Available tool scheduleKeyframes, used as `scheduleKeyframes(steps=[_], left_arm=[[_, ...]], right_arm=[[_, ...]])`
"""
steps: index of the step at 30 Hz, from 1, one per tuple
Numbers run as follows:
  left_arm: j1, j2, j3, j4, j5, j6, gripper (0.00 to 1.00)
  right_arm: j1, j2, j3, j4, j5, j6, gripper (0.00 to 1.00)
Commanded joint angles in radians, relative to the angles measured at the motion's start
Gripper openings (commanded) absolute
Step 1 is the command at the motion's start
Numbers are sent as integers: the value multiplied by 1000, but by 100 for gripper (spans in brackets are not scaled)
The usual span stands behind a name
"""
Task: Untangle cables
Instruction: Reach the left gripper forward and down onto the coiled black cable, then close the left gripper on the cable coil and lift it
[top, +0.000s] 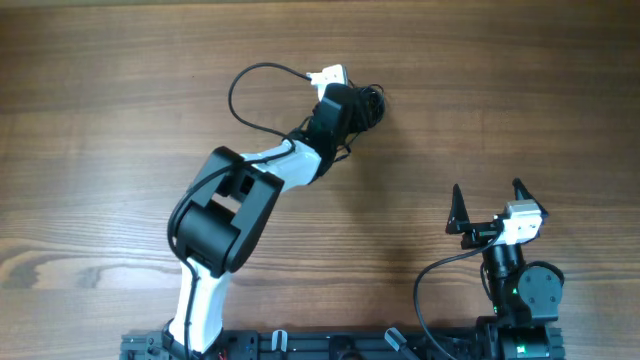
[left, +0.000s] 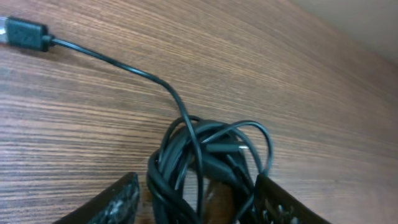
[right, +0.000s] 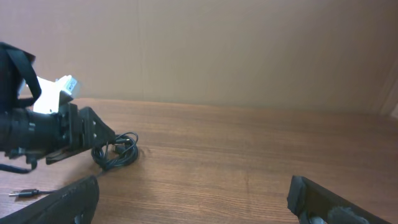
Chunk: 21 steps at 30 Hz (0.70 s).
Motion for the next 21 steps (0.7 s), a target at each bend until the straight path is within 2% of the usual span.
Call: scheduleKeyframes(steps=[1,3,4,7,9,10,12,17,21], left_arm=[[-26,47,18,21,-137,-9,45],[-37,61,18,41,-164,-9,30],[-42,71,18,53,-176,-9,27],[-43,101,18,69,-176,-8,24],[-42,101,18,57,-184,-4,15],[-43,100,18,60,-187,24,6],[-43,85,18,30,-187,71,4],[-52,-34,18,-146,-187,70,4],[-53,-182,18,-382,-187,70,4]], right_arm=[[1,-5,-1,2,-1,-18,100],[1,-5,-1,2,-1,-18,100],[1,-5,-1,2,-1,-18,100],[1,-5,-1,2,-1,-18,100],[1,-5,-1,2,-1,-18,100],[1,-5,-1,2,-1,-18,100],[1,-5,-1,2,-1,-18,100],[1,-5,-1,2,-2,-18,100],[1,-5,-1,2,-1,-18,100]])
